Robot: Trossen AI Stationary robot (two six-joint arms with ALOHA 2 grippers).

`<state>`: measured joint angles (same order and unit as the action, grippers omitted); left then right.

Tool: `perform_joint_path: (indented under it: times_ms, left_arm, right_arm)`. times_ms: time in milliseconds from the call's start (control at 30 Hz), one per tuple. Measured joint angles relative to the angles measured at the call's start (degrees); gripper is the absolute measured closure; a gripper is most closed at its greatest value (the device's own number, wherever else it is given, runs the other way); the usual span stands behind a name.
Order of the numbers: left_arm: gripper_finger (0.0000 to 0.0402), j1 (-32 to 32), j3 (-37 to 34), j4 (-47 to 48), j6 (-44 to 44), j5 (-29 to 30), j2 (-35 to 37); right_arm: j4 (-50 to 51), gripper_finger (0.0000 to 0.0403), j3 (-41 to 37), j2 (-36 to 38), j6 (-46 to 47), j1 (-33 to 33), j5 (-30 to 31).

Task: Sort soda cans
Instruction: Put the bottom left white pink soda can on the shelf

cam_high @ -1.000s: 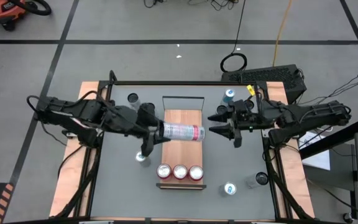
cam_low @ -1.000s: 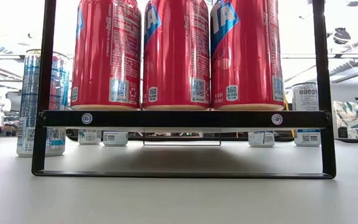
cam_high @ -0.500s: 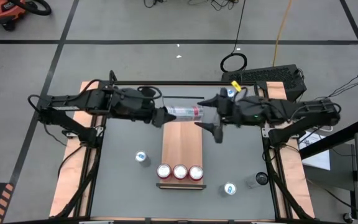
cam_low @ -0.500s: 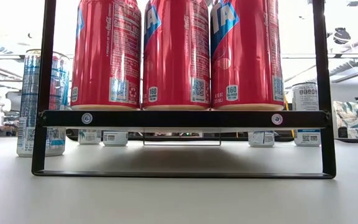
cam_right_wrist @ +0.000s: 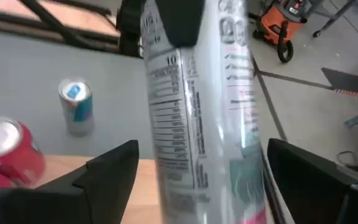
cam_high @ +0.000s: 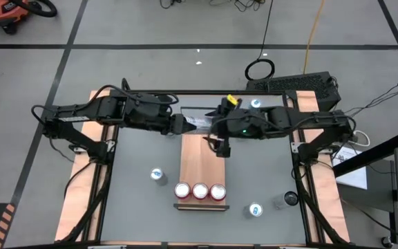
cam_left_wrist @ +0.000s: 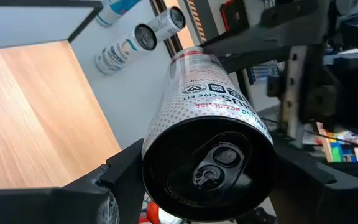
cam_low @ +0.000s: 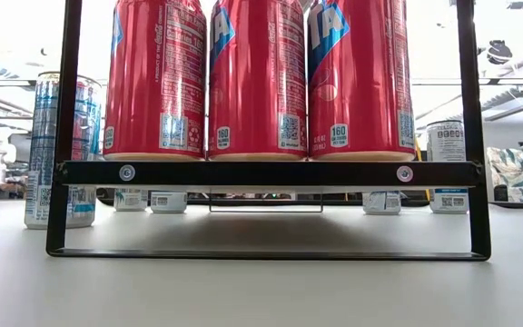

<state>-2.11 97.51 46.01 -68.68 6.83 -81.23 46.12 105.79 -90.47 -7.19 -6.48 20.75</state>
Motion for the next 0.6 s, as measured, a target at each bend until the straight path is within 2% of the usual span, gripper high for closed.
perform_joint_path:
  times_ms: [233,500,600]
  left_arm:
    - [0.0139,0.0,0.0,-0.03,-1.15,-0.98,0.0]
    - [0.0139,0.0,0.0,0.21,-1.4,-1.24,0.0]
    - [0.0139,0.0,0.0,0.18,-1.23,-0.69,0.0]
  right_arm:
    - [0.06,0.0089,0.45,-3.36,-5.23,0.04,0.4]
    - [0.03,0.0176,0.45,-3.88,-5.33,0.04,0.5]
    - [0.03,0.0194,0.47,-3.88,-5.48,0.04,0.6]
